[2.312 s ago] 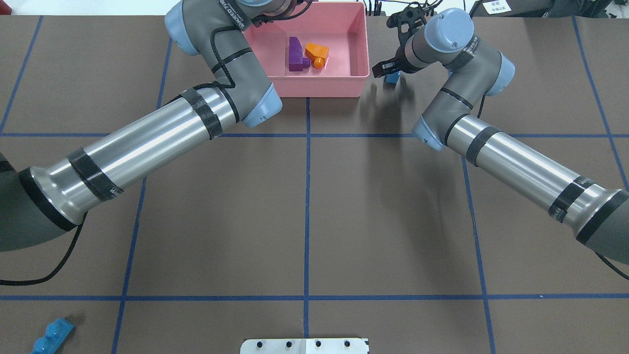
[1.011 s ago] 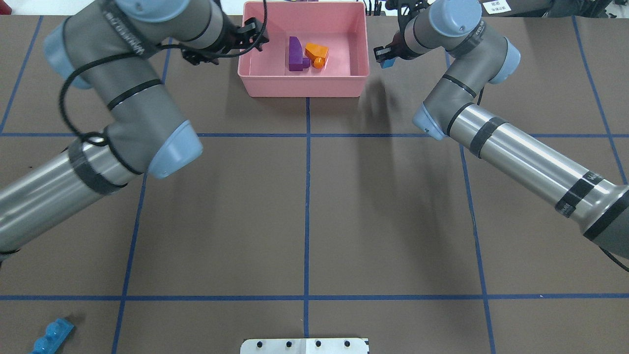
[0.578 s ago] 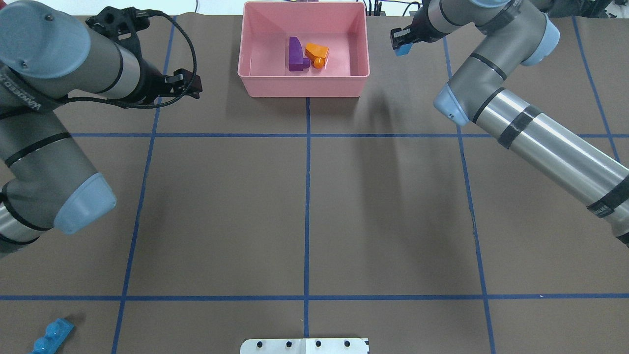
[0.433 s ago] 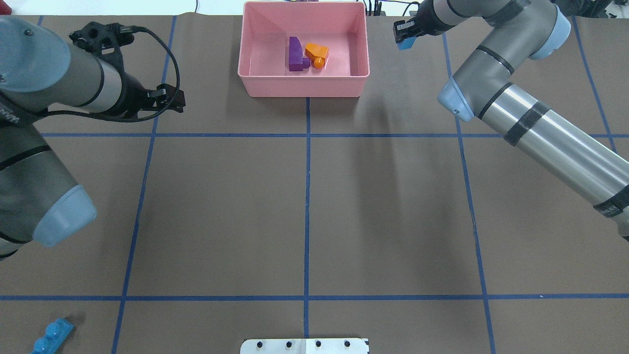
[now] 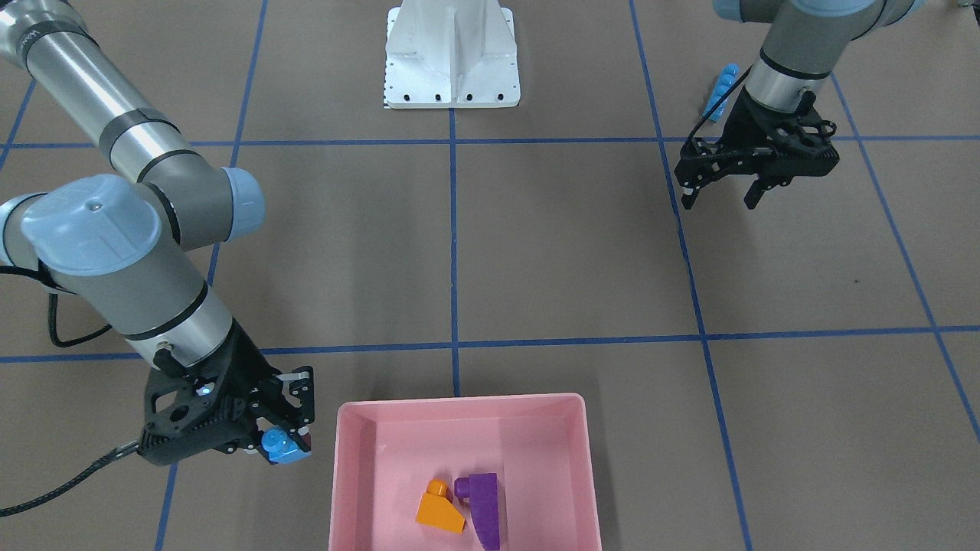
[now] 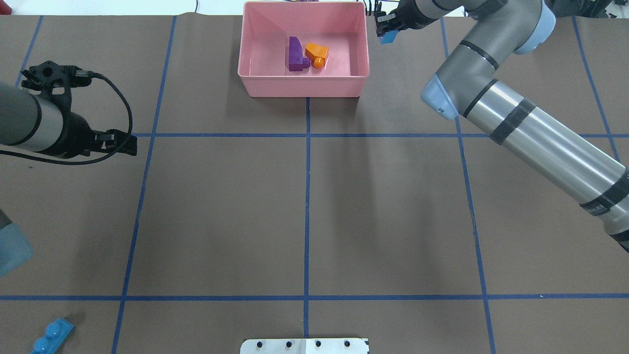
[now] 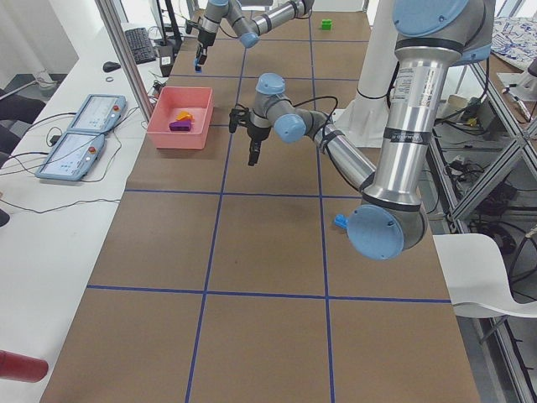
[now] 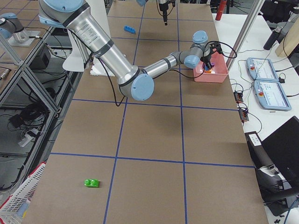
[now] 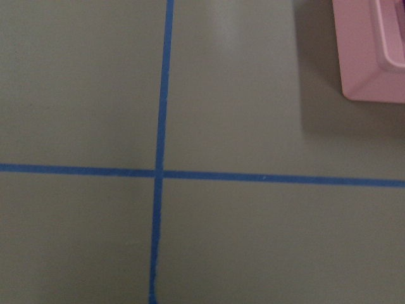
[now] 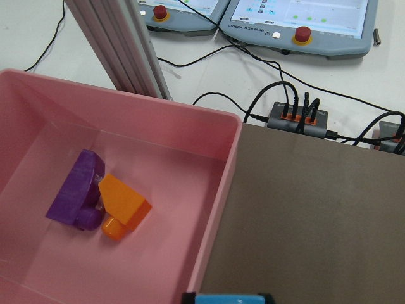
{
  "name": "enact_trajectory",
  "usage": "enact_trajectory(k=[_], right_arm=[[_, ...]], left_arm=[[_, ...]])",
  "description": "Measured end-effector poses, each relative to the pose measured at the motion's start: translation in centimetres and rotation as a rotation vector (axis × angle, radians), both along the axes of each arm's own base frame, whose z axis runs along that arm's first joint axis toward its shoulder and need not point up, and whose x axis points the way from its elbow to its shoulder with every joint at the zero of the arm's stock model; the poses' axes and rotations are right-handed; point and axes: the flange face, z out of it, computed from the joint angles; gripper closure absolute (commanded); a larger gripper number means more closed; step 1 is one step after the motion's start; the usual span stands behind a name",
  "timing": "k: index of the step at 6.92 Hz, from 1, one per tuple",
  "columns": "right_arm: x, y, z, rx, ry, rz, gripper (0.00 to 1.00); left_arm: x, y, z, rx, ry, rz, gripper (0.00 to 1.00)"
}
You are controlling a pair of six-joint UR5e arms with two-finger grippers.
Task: Put all blocks into box
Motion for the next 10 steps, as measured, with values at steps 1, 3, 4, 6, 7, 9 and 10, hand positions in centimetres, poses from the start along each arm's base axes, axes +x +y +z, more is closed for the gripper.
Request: enact_trajectory(k=[1, 3, 4, 6, 7, 9, 10], right_arm=[[-2.8, 0.2, -1.4, 0.004, 0.007, 0.023, 1.0], [-7.6, -1.5, -3.3, 0.017, 0.031, 0.057, 1.0], [-9.0, -2.6, -3.5, 0.019, 0.042, 0.07, 0.74], [-9.8, -3.5, -4.5, 0.014, 0.039, 0.097, 0.01], [-9.8, -3.5, -5.9, -0.005, 0.007, 0.118, 0.01], [-7.8, -2.7, -9.9, -0.079, -0.05, 0.129, 0.01], [-5.8, -1.9, -11.9, -0.123, -0.045, 0.113, 0.01]], left_arm=[[-0.9, 1.5, 1.4, -0.027, -0.002, 0.035, 0.0], [-2.6, 5.1, 3.0, -0.076, 0.006, 0.096, 0.0], [-2.6, 7.0, 3.8, -0.097, 0.003, 0.135, 0.0], [-0.8, 10.1, 5.1, -0.122, -0.021, 0.212, 0.0], [0.6, 11.8, 5.8, -0.129, -0.038, 0.252, 0.0], [3.9, 16.2, 7.2, -0.155, -0.079, 0.349, 0.0], [5.0, 18.3, 8.1, -0.161, -0.106, 0.4, 0.0]])
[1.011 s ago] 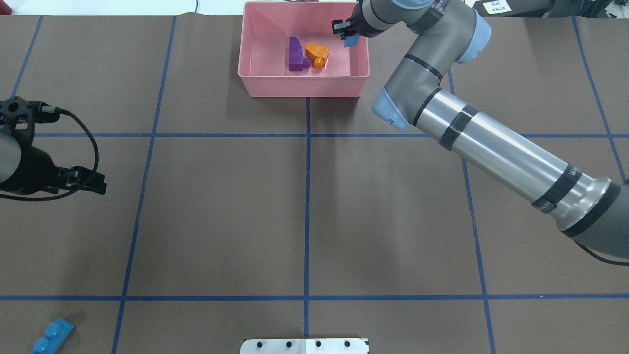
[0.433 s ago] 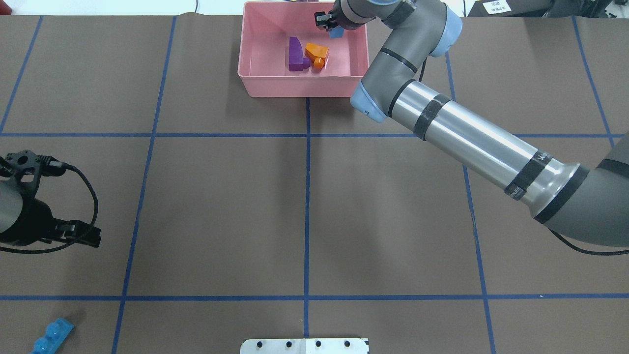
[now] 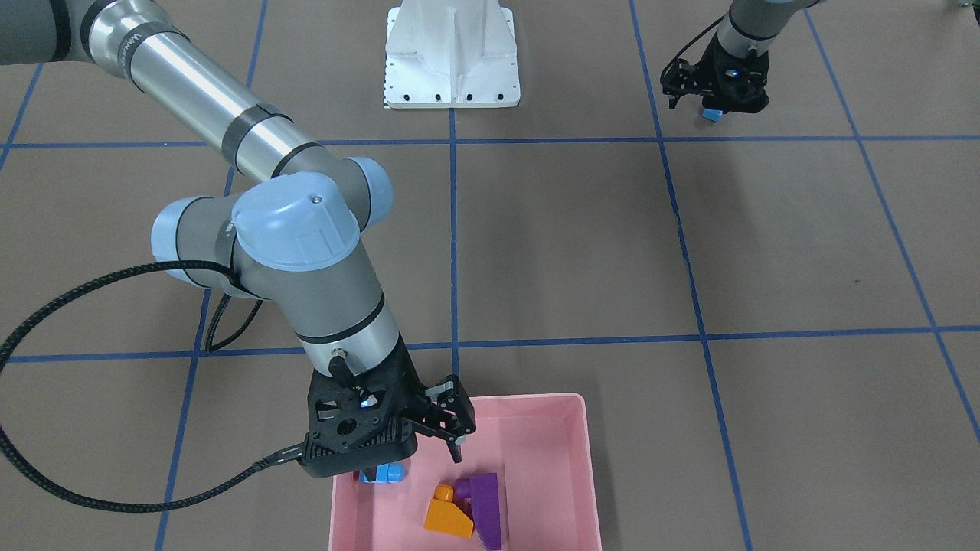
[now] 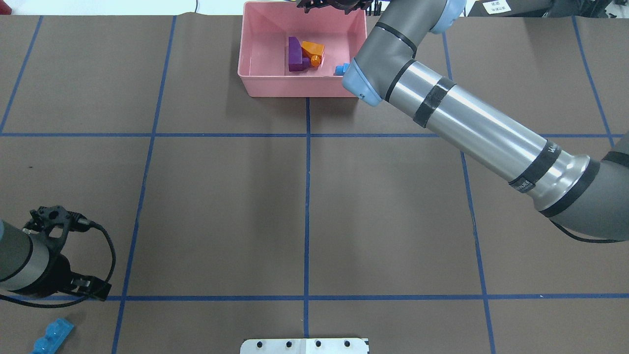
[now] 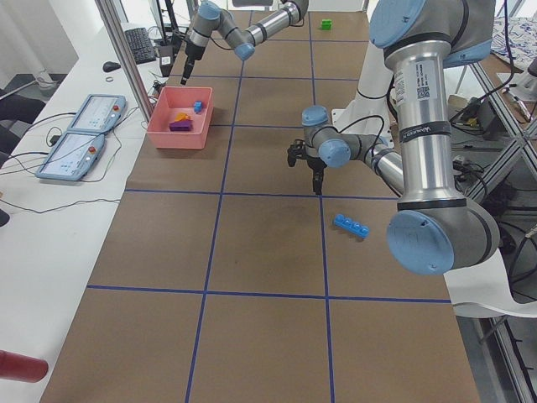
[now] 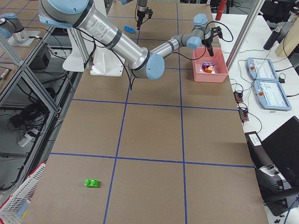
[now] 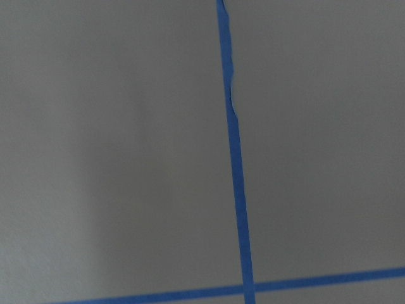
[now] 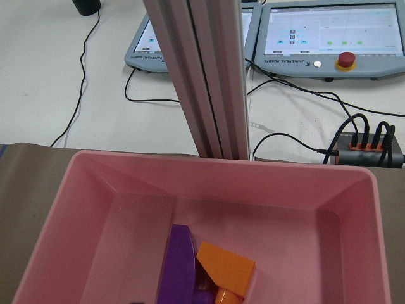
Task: Put all blocks into box
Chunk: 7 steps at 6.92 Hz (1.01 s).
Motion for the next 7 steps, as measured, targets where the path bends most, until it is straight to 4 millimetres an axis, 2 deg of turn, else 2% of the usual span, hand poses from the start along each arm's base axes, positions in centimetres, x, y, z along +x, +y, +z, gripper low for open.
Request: enact_trajectory(k=[1, 2, 5, 7], right_arm=[[2.1, 1.2, -0.9, -0.037, 0.005, -0.018, 0.01], [4.2, 2.6, -0.3, -0.062, 0.006, -0.034, 0.01], [8.8, 6.3, 4.6, -0.077, -0.002, -0.063, 0.01], [11.6, 7.6, 7.8, -0.065, 0.013, -0.087, 0.01]], left_arm=[[0.6, 1.7, 0.7, 0.001, -0.02, 0.044, 0.01], [0.7, 3.3, 1.6, 0.0, -0.043, 0.086, 0.01], [-1.6, 6.0, 4.3, 0.046, -0.095, 0.23, 0.01], [-2.0, 7.0, 5.1, 0.051, -0.113, 0.272, 0.01]])
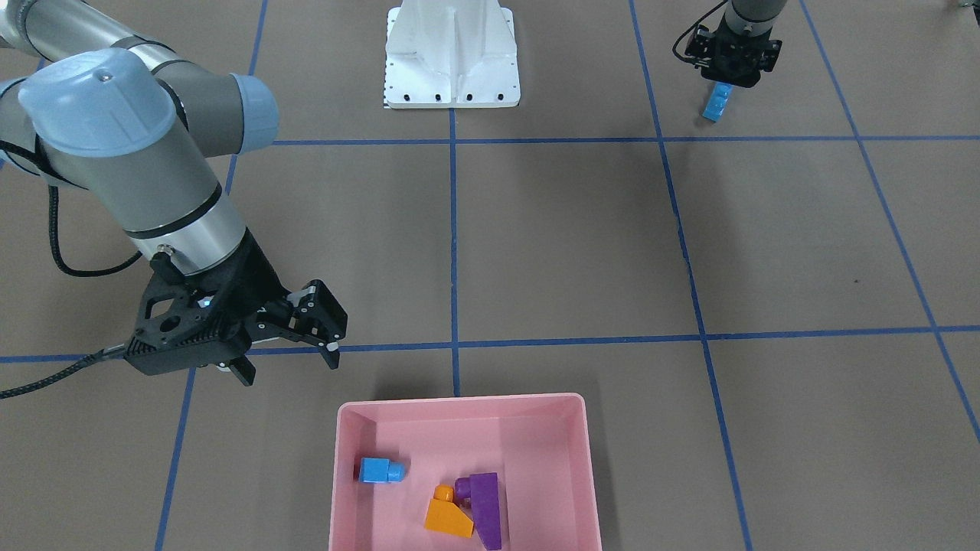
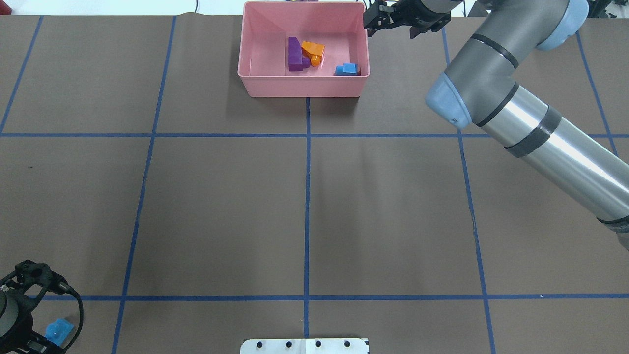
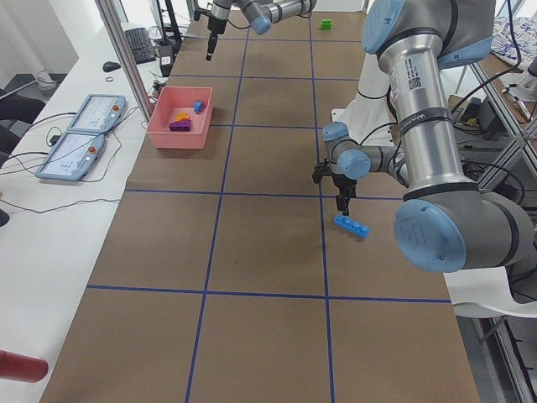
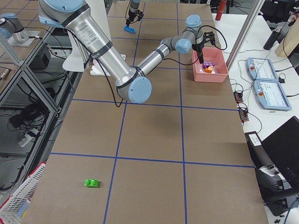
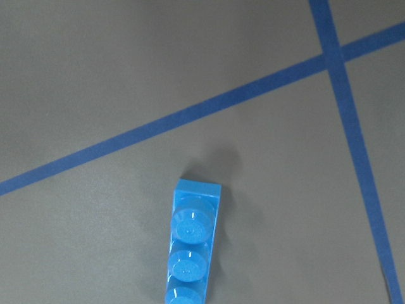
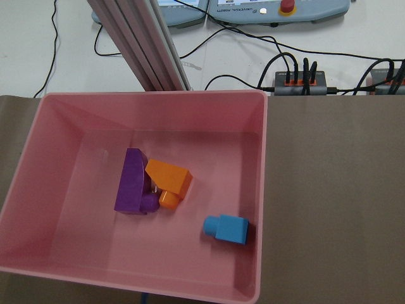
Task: Put all blocks into box
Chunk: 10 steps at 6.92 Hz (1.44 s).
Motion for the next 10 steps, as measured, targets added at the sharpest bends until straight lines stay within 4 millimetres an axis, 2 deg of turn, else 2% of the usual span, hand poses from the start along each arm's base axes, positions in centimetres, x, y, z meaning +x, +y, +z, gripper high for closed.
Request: enact_trajectory(k=[2, 5, 7, 10], right_arm=[[4.5, -0.3, 1.7, -0.002, -0.001, -0.013, 0.01], [9.1, 0.0, 5.4, 0.028, 0.046, -0.04, 0.01], [10.7, 0.5, 7.2, 0.038, 0.068, -0.047, 0.01], [11.6, 1.3, 9.6, 0.046, 0.096, -0.066, 0.01]], left_arm=[[0.3, 0.4, 0.9, 0.007, -0.009, 0.035, 0.01], [1.6, 0.6, 3.7, 0.01, 0.0, 0.057, 0.01], [2.3, 1.1, 4.8, 0.012, 0.014, 0.075, 0.01], [2.8, 1.5, 6.3, 0.012, 0.019, 0.089, 0.07]])
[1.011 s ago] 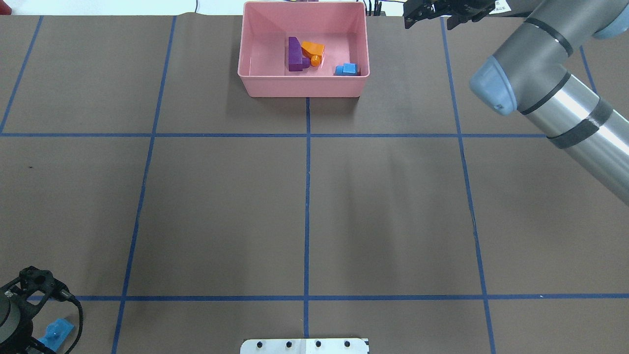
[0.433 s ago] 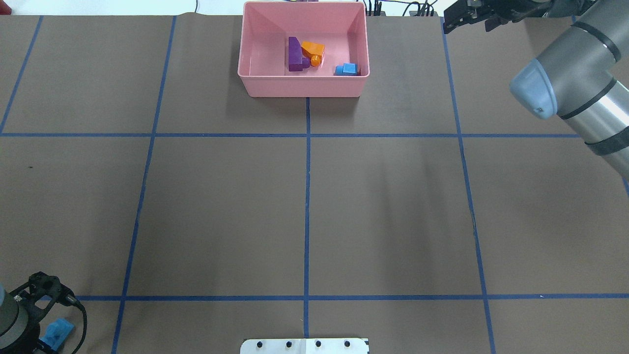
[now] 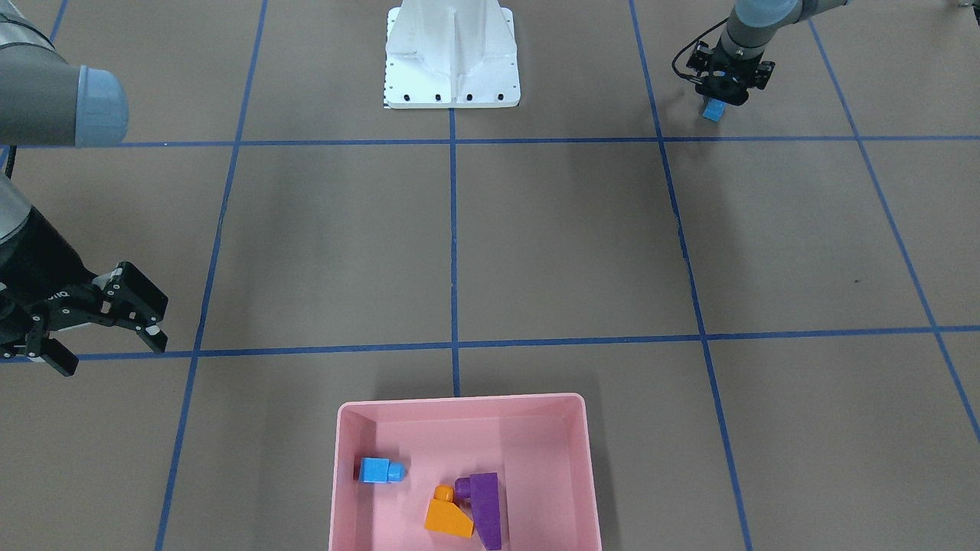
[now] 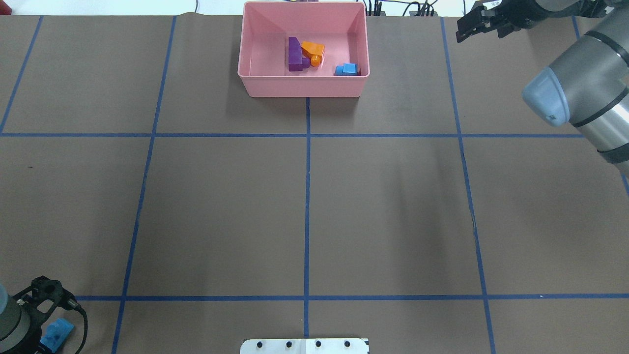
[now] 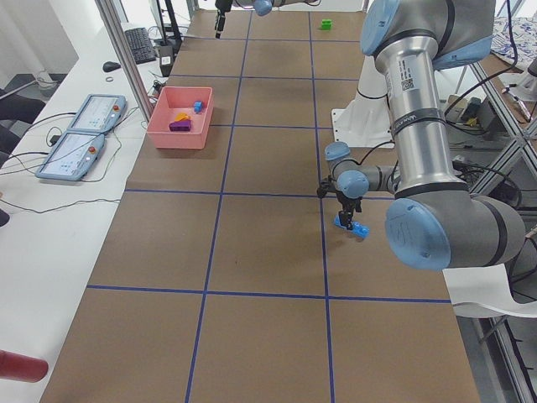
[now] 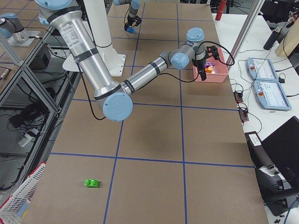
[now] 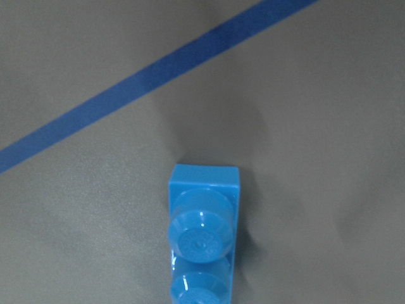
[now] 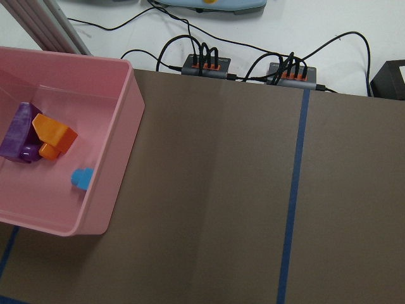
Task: Put all blocks into box
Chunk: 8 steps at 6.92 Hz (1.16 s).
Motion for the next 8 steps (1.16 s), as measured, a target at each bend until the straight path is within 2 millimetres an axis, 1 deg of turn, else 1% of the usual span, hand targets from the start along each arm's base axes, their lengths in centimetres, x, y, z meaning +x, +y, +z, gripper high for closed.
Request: enact_trajectory(k=[1, 2, 3, 5, 6, 7, 8], right_arm=[[0.4, 0.7, 1.2, 0.0, 0.012, -0.009, 0.01], [1.5, 1.8, 3.0, 0.002, 0.029, -0.029, 0.01], [3.5, 2.8, 4.8, -0.002, 0.04, -0.057, 0.01], [7.9, 3.4, 7.5, -0.021, 0.041, -0.111, 0.01], [10.2, 4.0, 9.9, -0.026, 0.057, -0.154, 0.01], [12.8, 5.2, 13.5, -0.042, 0.078, -0.201, 0.01], [15.2, 7.0, 17.4, -0.068, 0.089, -0.233, 0.01]], left_arm=[[0.1, 0.0, 0.6, 0.001, 0.006, 0.001, 0.36], [0.2, 0.0, 0.8, 0.002, 0.009, 0.001, 0.73], [0.2, 0.0, 0.9, 0.002, 0.011, 0.001, 1.0], [0.1, 0.0, 0.7, 0.001, 0.013, -0.007, 1.0], [0.0, -0.1, 0.1, -0.006, 0.017, -0.025, 1.0], [-0.4, -0.2, -1.0, -0.011, 0.032, -0.039, 1.0], [-0.9, -0.2, -2.5, -0.014, 0.055, -0.046, 1.0]])
